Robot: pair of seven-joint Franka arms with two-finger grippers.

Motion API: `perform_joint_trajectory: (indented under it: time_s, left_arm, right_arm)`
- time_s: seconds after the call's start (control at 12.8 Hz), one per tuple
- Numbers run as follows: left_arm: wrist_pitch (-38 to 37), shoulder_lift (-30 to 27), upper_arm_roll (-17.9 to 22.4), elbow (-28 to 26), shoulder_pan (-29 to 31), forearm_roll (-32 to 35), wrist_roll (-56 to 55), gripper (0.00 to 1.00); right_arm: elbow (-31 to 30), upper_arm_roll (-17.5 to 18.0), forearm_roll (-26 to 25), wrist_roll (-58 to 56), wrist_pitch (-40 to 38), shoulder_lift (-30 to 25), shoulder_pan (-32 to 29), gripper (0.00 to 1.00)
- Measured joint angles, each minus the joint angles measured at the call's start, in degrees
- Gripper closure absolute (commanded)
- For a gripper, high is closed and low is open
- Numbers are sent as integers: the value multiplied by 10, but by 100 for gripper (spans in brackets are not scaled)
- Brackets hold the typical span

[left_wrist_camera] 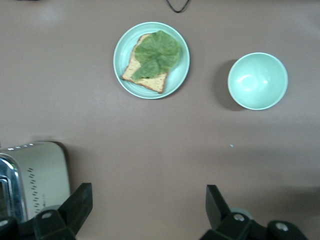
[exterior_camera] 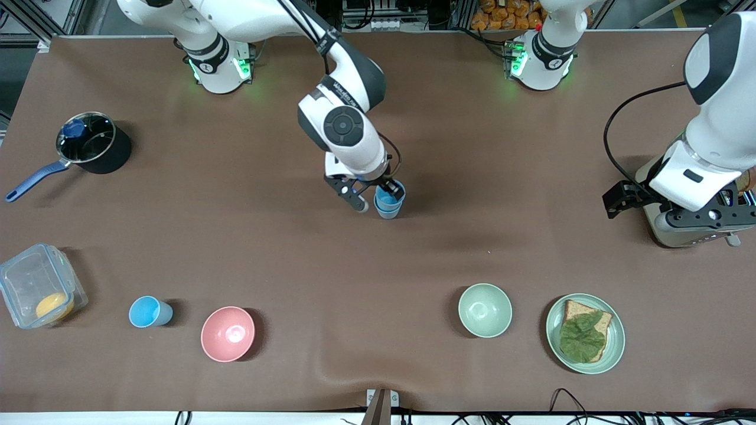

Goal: Stack blue cups with both arms

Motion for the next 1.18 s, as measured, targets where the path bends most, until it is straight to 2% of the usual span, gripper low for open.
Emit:
perform_joint_trajectory:
  time_s: [0.08,0.31,0.39,0.63,0.86,1.18]
  left_arm:
    - [-12,-7,26,0,-22,-5,1,0]
    - [-36,-30,163,0,-147,-8,10,0]
    - [-39,-37,184,0,-169,-15,10,0]
    - [-47,-54,221,0,-200,-55,10,0]
    - [-62,-60,241,-1,-217,-67,10,0]
    - [-89,-76,254,-1,-227,-74,10,0]
  right_arm:
    - [8,-4,-5,-22,-25,-8,-16,0]
    - [13,-9,-10,-165,-112,-40,-95,0]
    - [13,-9,-10,-228,-134,-50,-128,0]
    - [-6,-11,-21,-404,-170,-75,-214,0]
    - [-47,-11,-55,-531,-170,-108,-258,0]
    - [-77,-12,-62,-742,-175,-182,-357,0]
